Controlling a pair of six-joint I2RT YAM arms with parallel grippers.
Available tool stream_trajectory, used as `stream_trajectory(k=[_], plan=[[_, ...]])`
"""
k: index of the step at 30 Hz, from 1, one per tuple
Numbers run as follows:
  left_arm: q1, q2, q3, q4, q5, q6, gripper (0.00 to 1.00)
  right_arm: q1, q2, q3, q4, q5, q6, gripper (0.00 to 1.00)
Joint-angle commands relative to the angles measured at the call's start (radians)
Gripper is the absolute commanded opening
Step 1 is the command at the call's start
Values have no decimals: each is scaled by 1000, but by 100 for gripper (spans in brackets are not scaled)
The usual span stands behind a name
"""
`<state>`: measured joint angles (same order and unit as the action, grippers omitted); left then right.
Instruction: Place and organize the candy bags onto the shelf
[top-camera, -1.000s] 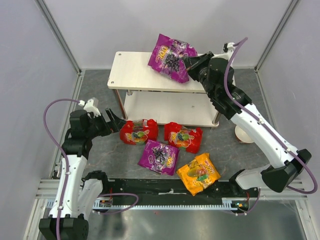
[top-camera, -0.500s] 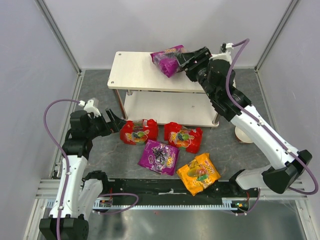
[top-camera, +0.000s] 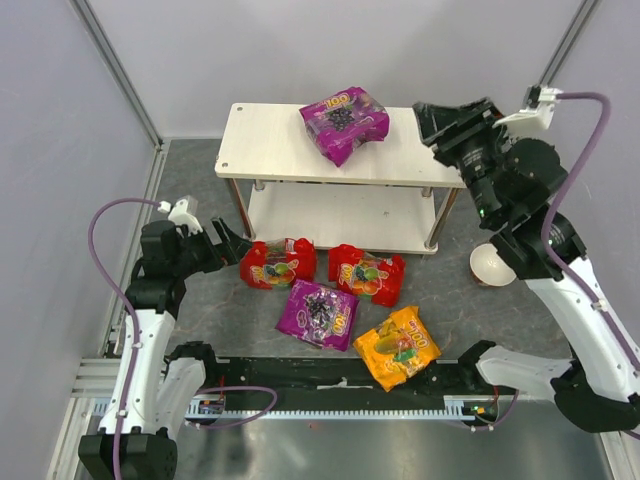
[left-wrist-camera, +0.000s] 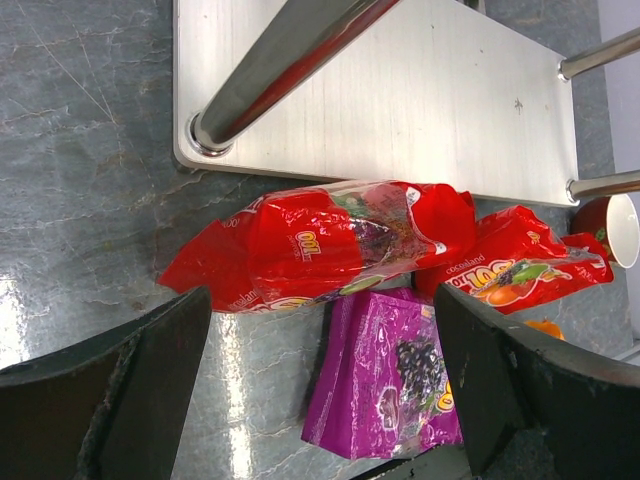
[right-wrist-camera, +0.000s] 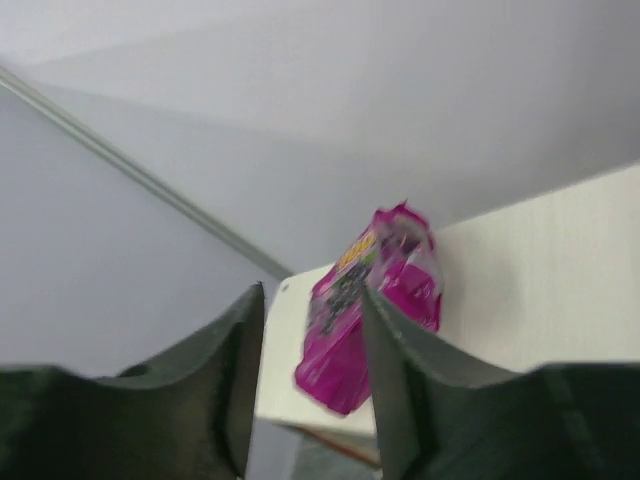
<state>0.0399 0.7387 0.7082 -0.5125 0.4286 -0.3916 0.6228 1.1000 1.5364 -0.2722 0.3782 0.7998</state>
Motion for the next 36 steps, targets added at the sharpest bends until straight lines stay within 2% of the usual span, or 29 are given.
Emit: stream_trajectory(k=[1,2,4,5,9,12,17,25,28,32,36], plan=[[0,-4,-10,43,29,8,99,-46,150,161,-93,25,-217,41],[-1,-5,-12,42,27,13,99,-55,181,236,-108,2,-247,32],[-3,-15,-15,45,21,8,99,-80,289,335,-131,-56,-338,24],[-5,-15,-13,45,22,10,99,-84,332,460,-198,-49,-353,15],[-8,-30,-15,45,18,11,99,-130,513,643,-271,-25,-399,2],[-8,-33,-15,42,15,13,99,-158,583,689,-312,-24,-399,0],[-8,-35,-13,42,13,11,99,-161,584,578,-305,-51,-372,0],[-12,-25,-16,43,13,10,99,-159,549,444,-280,-254,-338,0],[-11,-24,-16,43,12,10,99,-159,522,389,-268,-286,-314,0],[-11,-24,-16,43,12,10,99,-160,440,315,-236,-277,-295,0],[-11,-19,-15,43,13,8,99,-161,394,312,-226,-127,-326,0]])
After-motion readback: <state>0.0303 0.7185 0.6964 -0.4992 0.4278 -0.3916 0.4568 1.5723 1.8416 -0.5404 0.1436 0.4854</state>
